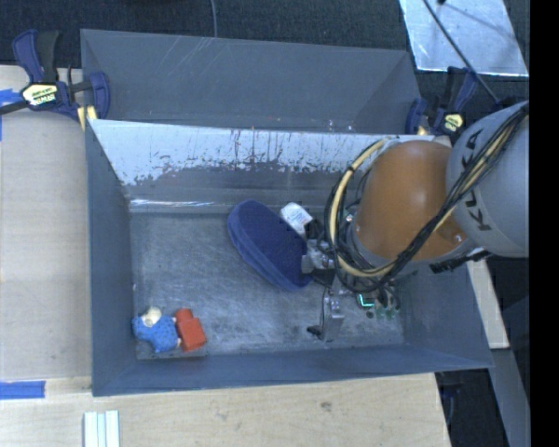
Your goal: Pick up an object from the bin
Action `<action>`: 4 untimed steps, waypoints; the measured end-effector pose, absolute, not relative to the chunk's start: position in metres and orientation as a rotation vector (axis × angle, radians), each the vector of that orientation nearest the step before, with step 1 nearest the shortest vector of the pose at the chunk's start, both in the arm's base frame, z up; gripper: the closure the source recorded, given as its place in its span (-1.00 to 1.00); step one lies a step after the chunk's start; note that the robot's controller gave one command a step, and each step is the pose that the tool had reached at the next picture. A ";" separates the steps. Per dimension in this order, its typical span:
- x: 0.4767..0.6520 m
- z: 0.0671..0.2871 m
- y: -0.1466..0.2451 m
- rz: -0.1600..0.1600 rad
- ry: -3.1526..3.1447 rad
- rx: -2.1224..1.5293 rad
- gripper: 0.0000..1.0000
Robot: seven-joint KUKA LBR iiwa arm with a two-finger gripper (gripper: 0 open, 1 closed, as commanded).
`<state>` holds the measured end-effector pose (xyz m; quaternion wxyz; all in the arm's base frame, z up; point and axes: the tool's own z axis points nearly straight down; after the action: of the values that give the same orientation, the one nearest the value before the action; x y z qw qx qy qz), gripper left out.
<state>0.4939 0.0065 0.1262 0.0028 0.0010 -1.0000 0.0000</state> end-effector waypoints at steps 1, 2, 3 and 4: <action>0.563 0.069 0.013 0.000 -3.146 0.053 -1.00; 0.561 0.072 0.014 -0.001 -3.140 0.053 1.00; 0.561 0.072 0.014 -0.002 -3.140 0.053 1.00; 0.537 0.174 0.013 0.004 -2.948 1.109 1.00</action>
Offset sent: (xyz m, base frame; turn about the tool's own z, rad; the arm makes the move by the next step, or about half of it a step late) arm 0.0662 0.0073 -0.0562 -0.0323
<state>0.5374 0.0132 0.1743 -0.0042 0.3521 -0.9359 0.0011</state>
